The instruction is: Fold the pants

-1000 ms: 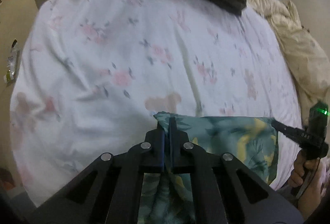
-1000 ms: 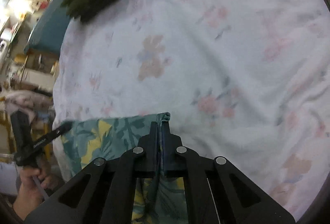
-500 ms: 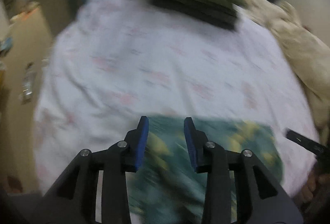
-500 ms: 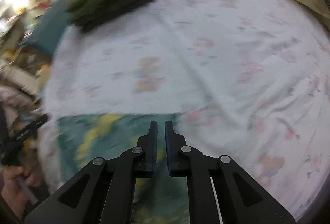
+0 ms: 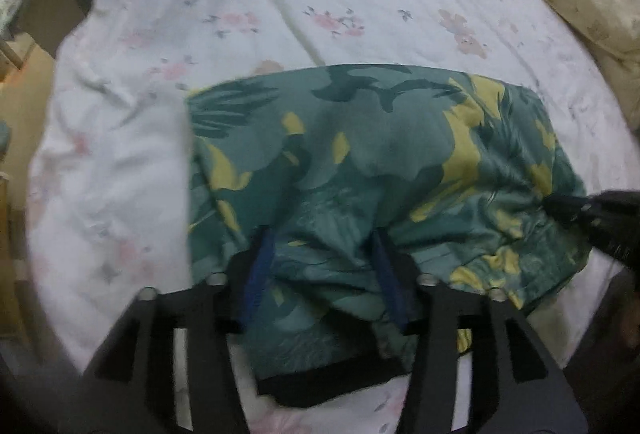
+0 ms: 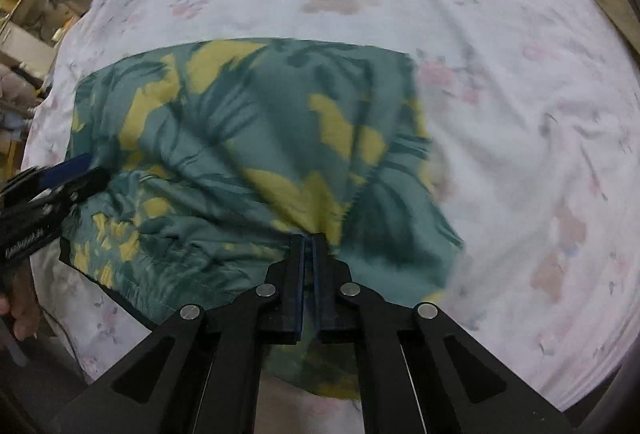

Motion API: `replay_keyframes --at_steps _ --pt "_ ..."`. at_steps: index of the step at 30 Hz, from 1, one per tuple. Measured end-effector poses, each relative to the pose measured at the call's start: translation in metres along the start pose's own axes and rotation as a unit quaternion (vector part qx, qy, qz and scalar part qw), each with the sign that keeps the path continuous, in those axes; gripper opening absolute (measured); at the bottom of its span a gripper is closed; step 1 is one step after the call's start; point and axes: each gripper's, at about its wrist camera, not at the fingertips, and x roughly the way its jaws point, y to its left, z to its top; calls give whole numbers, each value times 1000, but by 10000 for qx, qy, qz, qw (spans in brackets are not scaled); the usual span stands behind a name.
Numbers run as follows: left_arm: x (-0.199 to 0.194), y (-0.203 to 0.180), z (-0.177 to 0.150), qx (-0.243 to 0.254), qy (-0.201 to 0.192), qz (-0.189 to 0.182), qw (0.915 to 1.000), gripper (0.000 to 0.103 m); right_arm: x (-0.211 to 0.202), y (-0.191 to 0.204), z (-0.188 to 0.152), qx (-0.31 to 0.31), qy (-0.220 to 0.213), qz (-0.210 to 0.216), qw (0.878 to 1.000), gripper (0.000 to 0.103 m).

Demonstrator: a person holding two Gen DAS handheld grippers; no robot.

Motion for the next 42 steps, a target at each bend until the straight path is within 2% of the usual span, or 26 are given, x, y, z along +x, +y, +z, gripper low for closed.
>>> replay_keyframes --at_steps 2,3,5,8,10,12,13,16,19,22,27,29,32,36,38,42 --pt "-11 5 -12 -1 -109 186 9998 54 -5 -8 -6 151 -19 -13 9999 8" --pt "-16 9 -17 -47 -147 188 9997 54 -11 -12 -8 285 -79 143 9995 9" --pt "-28 17 -26 -277 -241 213 9991 54 -25 -17 -12 417 -304 406 9978 9" --pt "-46 35 -29 -870 -276 146 9957 55 -49 -17 -16 539 -706 720 9934 11" --pt "-58 43 -25 -1098 -407 60 9931 57 -58 -16 -19 570 -863 896 9906 20" --pt "-69 43 -19 -1261 -494 191 9906 63 -63 -10 -19 612 -946 940 9892 52" --pt "-72 44 -17 -1365 -508 221 9891 64 -65 -11 -20 640 -1009 961 9882 56" --pt "-77 45 -4 -1366 -633 -184 9884 72 -66 -14 -29 697 -1068 1064 9861 57" --pt "-84 47 4 -969 -868 -192 9913 84 -72 -18 -29 813 -1158 1107 9837 59" --pt "-85 53 8 -1040 -942 -126 9900 84 -74 -15 -25 917 -1226 1145 9816 60" --pt "-77 69 11 -1722 -720 -207 9822 84 -67 -11 -21 902 -1145 1107 9831 62" --pt "-82 66 14 -1870 -773 -294 9789 84 -67 -11 -21 901 -1156 1110 9830 62" --pt "-96 52 20 -1592 -1024 -212 9817 84 -71 -10 -22 891 -1208 1121 9823 62" --pt "-108 38 21 -1084 -1119 -23 9878 84 -82 -14 -24 969 -1375 1315 9769 62" --pt "-112 39 21 -1004 -1127 11 9885 84 -90 -16 -25 1012 -1516 1419 9730 63" --pt "-110 57 31 -954 -1098 128 9893 87 -100 -33 -19 1250 -1710 1760 9613 73"
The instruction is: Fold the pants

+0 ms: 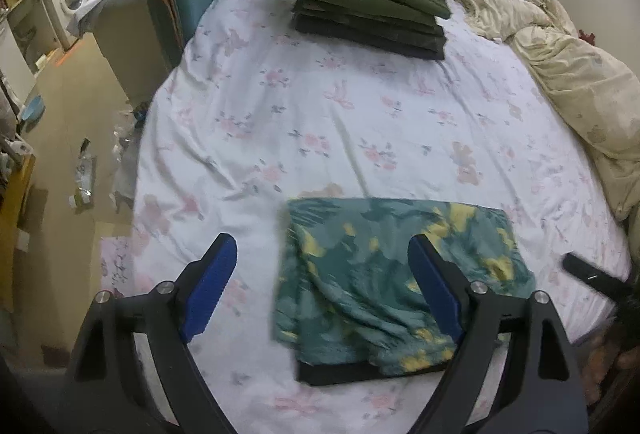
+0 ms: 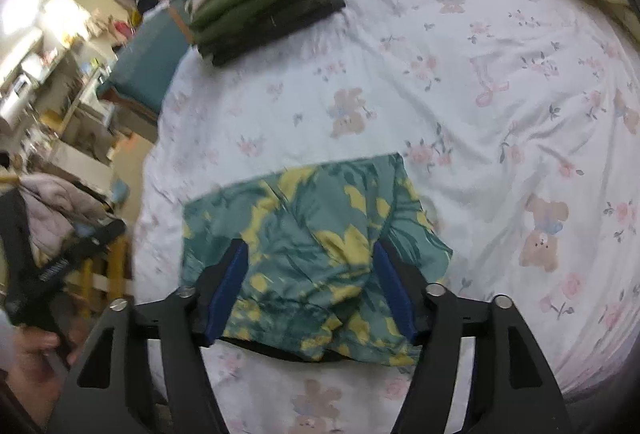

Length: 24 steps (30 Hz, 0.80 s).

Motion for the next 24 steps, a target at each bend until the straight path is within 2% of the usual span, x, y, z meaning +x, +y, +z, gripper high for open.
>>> replay_keyframes --at_steps 5,8,10,13,16,18,19,20,21,22,23,24 --pt "42 26 18 -102 242 39 9996 87 11 -26 34 234 91 -229 9994 73" --pt "79 33 24 -431 751 -294 9958 87 39 -44 58 206 512 -377 9978 73" --pt "105 29 28 -345 992 -463 9934 87 58 -50 66 102 765 -389 9963 73" --pt "132 26 31 -35 1060 -338 9938 87 89 -55 74 -97 1112 -455 9927 73" --pt "148 30 32 -113 1163 -491 9919 85 112 -58 78 -105 1369 -267 9902 73" --pt "154 26 32 -72 1242 -690 9898 76 124 -61 79 -74 1500 -285 9882 73" --pt "156 20 31 109 1293 -783 9885 64 127 -61 79 -77 1532 -263 9878 72" --pt "156 15 29 273 1310 -804 9877 52 131 -60 78 -125 1592 -202 9870 66" --pt "156 8 27 554 1302 -857 9862 44 133 -58 76 -178 1642 -158 9861 47" --pt "155 4 26 732 1293 -907 9847 19 136 -53 74 -294 1724 -81 9846 37" --pt "155 2 26 847 1314 -916 9835 5 137 -48 74 -459 1726 -154 9838 20" --pt "152 0 29 906 1262 -922 9836 4 135 -41 74 -699 1629 -309 9837 11"
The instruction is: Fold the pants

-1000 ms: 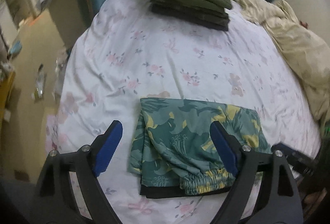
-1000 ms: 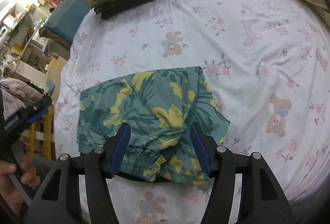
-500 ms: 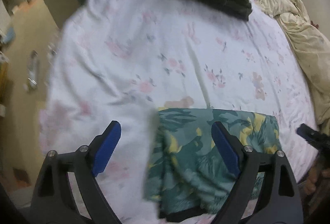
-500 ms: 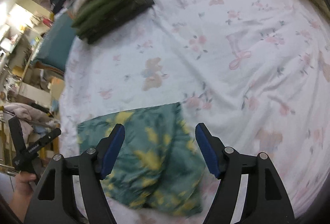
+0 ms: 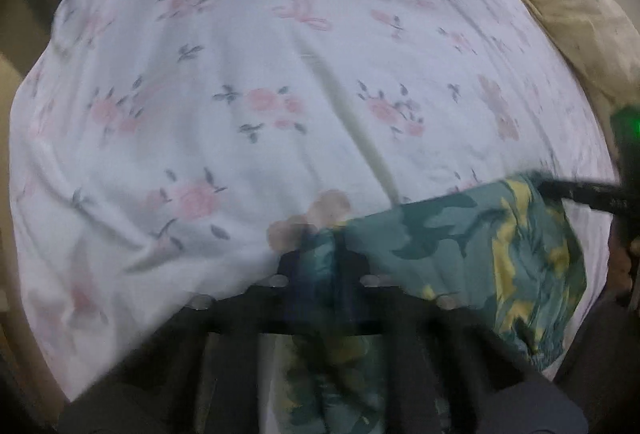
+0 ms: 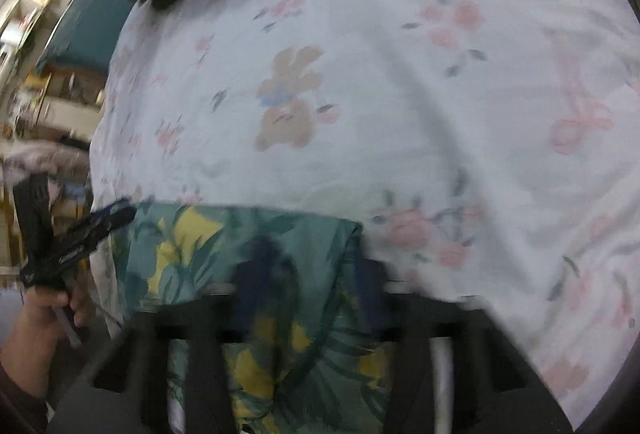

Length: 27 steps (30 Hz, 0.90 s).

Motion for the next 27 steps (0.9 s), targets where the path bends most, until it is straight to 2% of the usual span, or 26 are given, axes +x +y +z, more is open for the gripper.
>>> replay_keyframes --at_steps 2,4,5,6,8,11,17,20,24,27 --pt "-16 -2 7 61 -351 28 9994 4 -14 12 2 -324 -404 -60 9986 7" --pt "-40 -7 13 223 -966 283 9947 4 -35 21 3 -560 -991 -20 9935 7" --pt "-50 -15 13 467 -1239 409 9903 4 -42 26 3 -728 -1208 -154 9899 7" --pt "-52 -19 12 618 -1311 397 9886 4 -44 32 1 -933 -1287 -318 9868 7" --pt "-50 -26 9 869 -1240 436 9875 4 -41 33 -3 -1010 -1209 -355 9869 7" --pt "-56 -28 -1 1017 -1215 447 9864 4 -54 36 -15 -1262 -1376 -313 9819 7" --pt "-91 -34 -24 1286 -1280 203 9832 4 -87 44 -50 -1631 -1451 -197 9757 5" --pt "-100 -50 -49 1845 -1021 447 9765 4 -91 48 -73 -1813 -1238 -320 9751 5" --pt "-105 -63 -81 2198 -778 593 9706 4 -93 61 -108 -2198 -969 -637 9686 4" --pt "-94 -71 -101 2369 -384 713 9682 5 -84 67 -127 -2441 -594 -903 9637 4"
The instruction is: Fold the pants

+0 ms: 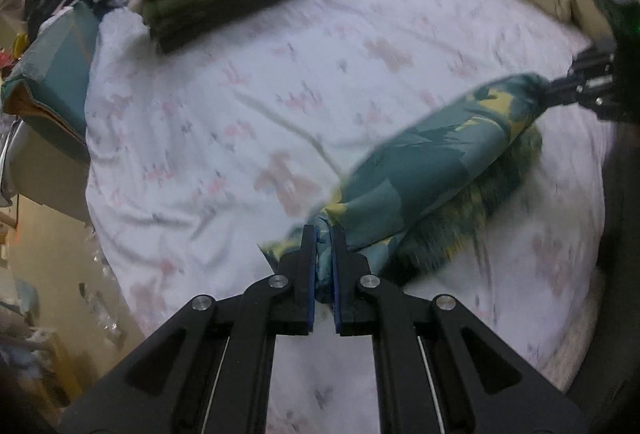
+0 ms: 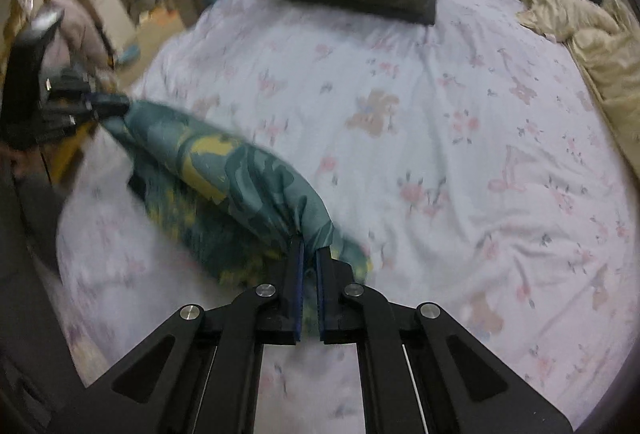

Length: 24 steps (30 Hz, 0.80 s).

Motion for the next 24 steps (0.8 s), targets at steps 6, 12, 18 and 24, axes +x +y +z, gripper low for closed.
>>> replay_keyframes --at_steps 6,12,18,24 --pt "28 -19 -32 205 847 55 9962 8 34 36 -16 -761 1253 -523 9878 3" --pt "18 -14 -38 -136 1129 -303 9931 34 46 33 -25 -733 2036 -471 9752 20" --pt "-28 30 -21 -1462 41 -648 9871 47 -21 0 -6 -70 1071 -384 9935 39" --pt "15 26 11 -2327 -144 -634 9704 46 -23 -3 35 1201 -272 164 9923 38"
